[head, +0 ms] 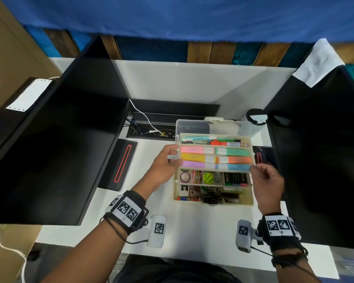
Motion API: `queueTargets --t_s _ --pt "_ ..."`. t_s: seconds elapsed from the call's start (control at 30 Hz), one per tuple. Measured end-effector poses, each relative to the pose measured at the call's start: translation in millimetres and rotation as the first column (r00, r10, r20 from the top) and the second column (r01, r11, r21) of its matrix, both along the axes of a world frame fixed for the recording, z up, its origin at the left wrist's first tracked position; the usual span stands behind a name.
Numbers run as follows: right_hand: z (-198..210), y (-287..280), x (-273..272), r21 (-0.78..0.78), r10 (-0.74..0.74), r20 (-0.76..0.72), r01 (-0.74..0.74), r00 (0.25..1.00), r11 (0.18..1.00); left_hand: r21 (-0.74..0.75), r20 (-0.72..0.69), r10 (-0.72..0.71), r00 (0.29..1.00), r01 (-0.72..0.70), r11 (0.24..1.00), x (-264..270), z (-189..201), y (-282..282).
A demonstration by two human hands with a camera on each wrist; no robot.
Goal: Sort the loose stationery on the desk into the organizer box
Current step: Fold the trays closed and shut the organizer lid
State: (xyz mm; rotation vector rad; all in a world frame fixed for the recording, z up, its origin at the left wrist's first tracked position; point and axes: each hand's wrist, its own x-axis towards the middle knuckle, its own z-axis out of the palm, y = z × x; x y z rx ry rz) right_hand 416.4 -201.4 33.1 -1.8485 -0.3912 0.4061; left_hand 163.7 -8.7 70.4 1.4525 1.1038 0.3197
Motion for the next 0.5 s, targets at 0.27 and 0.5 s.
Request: queueTargets --t_s 0.27,0.5 --pt "-8.6 -27.2 -8.0 -0.065 0.009 0.06 -0.005 0.998 0.998 -0.077 -0.014 0.06 0.998 -0.061 0.995 -4.2 -4.8 11.2" --pt "-12.7 -41.4 -14.1 -0.047 0.007 0.031 -0.005 1.0 0.999 0.05 -0.008 0.008 1.0 -0.007 0.999 37.6 27.8 57.3"
